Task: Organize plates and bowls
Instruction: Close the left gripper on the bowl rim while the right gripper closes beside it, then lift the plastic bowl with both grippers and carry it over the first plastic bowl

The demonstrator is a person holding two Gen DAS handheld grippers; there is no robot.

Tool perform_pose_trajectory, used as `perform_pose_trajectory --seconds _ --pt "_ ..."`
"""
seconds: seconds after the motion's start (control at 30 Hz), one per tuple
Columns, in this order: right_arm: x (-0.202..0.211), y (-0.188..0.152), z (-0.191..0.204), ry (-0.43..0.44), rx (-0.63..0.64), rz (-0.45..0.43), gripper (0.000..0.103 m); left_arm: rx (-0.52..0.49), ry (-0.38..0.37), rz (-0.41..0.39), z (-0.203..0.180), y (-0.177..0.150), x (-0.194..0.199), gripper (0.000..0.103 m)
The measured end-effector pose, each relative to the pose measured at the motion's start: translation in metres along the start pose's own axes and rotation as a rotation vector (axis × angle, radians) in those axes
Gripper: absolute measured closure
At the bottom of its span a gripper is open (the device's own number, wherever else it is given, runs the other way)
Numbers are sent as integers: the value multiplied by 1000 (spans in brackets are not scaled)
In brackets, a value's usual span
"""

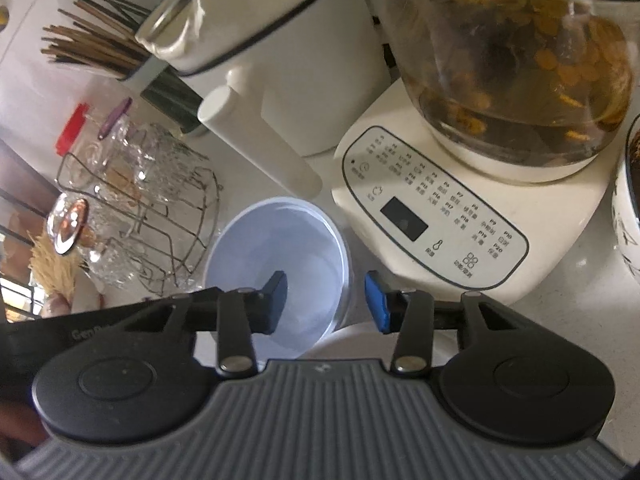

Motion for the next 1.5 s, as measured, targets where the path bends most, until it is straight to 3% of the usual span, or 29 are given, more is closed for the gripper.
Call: perform_pose_trajectory --seconds 0.13,0.33,0.97,1.5 --pt "-7 -1 -3 -9 -8 15 66 0 1 0 0 1 -4 89" --pt "-12 0 -5 -11 -13 29 75 0 -7 8 -1 1 -3 92" --pt "21 3 22 41 45 -7 75 23 -51 -58 11 0 45 92" --pt "69 -3 56 79 73 -73 75 -9 -96 -200 7 -6 122 92"
Point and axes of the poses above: each gripper's, at about its wrist camera, not at the fingertips, and x roughly against the way its jaws point, z to its left, y to its top, the point moved 3 cm from there along -x, roughly the way its jaws point, and after that the axes turned 3 degrees about -z, right-handed, at the moved point
